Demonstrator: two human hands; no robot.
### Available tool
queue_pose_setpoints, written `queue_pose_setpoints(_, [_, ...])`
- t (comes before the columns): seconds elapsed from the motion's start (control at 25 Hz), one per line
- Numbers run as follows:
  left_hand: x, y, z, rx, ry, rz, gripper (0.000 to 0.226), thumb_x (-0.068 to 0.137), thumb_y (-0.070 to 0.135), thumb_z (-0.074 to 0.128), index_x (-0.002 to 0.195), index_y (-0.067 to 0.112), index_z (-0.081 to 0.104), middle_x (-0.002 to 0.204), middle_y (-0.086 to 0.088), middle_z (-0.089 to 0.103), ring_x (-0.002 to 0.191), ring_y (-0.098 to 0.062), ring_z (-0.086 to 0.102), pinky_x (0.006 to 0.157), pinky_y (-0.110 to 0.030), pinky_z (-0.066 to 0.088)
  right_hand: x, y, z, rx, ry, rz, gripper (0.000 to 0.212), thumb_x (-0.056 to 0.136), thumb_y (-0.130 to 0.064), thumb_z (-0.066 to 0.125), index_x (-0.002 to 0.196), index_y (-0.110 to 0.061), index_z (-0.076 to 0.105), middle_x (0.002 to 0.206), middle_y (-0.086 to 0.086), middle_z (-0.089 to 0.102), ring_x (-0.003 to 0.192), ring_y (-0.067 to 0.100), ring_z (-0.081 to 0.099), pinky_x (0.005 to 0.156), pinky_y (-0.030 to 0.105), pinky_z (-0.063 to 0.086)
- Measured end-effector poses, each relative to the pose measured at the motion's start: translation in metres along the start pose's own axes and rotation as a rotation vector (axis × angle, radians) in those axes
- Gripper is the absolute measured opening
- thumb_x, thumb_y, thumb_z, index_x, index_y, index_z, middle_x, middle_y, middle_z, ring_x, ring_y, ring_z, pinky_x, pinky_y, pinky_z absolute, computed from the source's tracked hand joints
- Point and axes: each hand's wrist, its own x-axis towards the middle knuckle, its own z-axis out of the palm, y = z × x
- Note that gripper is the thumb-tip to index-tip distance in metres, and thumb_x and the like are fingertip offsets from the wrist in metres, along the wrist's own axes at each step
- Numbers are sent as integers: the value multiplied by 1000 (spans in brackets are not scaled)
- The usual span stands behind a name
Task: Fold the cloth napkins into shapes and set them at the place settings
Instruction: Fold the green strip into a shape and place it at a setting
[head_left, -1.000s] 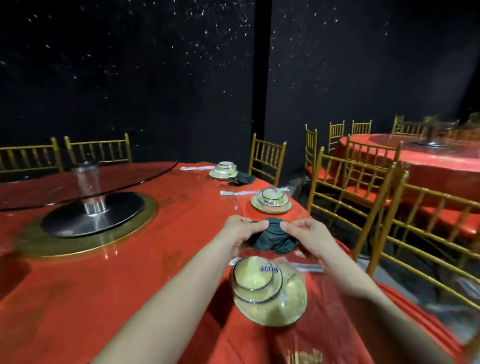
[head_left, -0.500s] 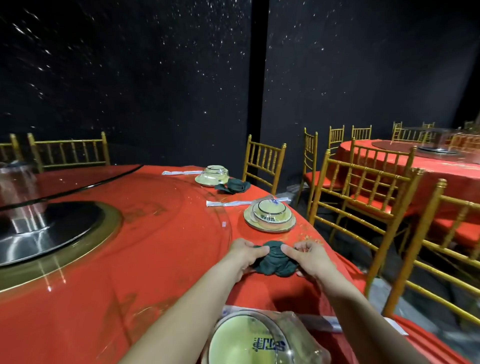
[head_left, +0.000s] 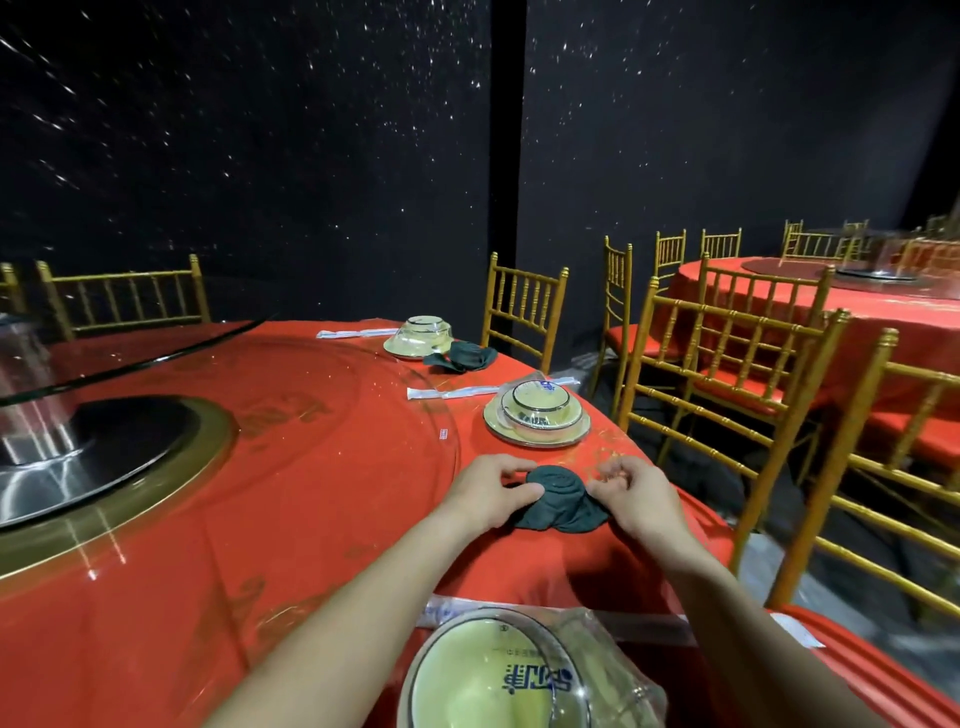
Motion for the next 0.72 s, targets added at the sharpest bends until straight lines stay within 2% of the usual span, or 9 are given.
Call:
queue_pose_setpoints(0.08, [1, 0, -1, 18, 4, 5, 35, 88, 22, 65, 122, 16, 62, 117, -1, 63, 108, -14, 58, 89, -22, 43, -8, -5, 5, 31, -63, -174, 22, 86, -26, 67, 108, -23, 65, 90, -9, 62, 85, 9, 58, 83, 29, 47])
queue_pose_setpoints(0.2, [2, -3, 1, 78, 3, -6, 32, 89, 24, 62, 121, 21, 63, 119, 0, 63, 111, -14, 57, 92, -23, 43, -10, -3, 12, -112, -141, -264, 25, 86, -33, 64, 112, -33, 66, 112, -12, 64, 108, 11, 57, 98, 39, 43])
queue_pose_setpoints(0.36, [2, -5, 2, 93, -9, -33, 41, 90, 27, 61, 129, 18, 55, 129, -2, 58, 118, -15, 54, 100, -28, 41, -12, -6, 7, -24, -153, -227, 24, 87, -32, 64, 111, -35, 65, 116, -7, 65, 111, 13, 57, 99, 43, 43])
queue_pose_setpoints(0.44, [-2, -3, -3, 120, 18, -29, 44, 91, 27, 60, 133, 14, 52, 133, -4, 55, 122, -16, 51, 101, -26, 39, -12, -15, 2, 68, -157, -242, 23, 89, -23, 63, 111, -29, 66, 117, -1, 64, 111, 15, 56, 100, 41, 43])
queue_pose_setpoints(0.56, [-15, 1, -20, 153, 62, -32, 40, 91, 25, 59, 129, 13, 55, 132, -3, 55, 122, -17, 50, 100, -24, 37, -20, -30, -9, 119, -170, -253, 24, 88, -13, 63, 111, -22, 67, 111, -3, 62, 111, 17, 57, 100, 42, 45])
queue_pose_setpoints(0.72, [-62, -1, -60, 127, 138, -40, 29, 89, 22, 62, 117, 11, 63, 119, -4, 63, 110, -17, 57, 92, -22, 41, -46, -59, -17, 93, -211, -315, 22, 87, -11, 65, 107, -21, 68, 108, -7, 63, 110, 12, 56, 100, 28, 41])
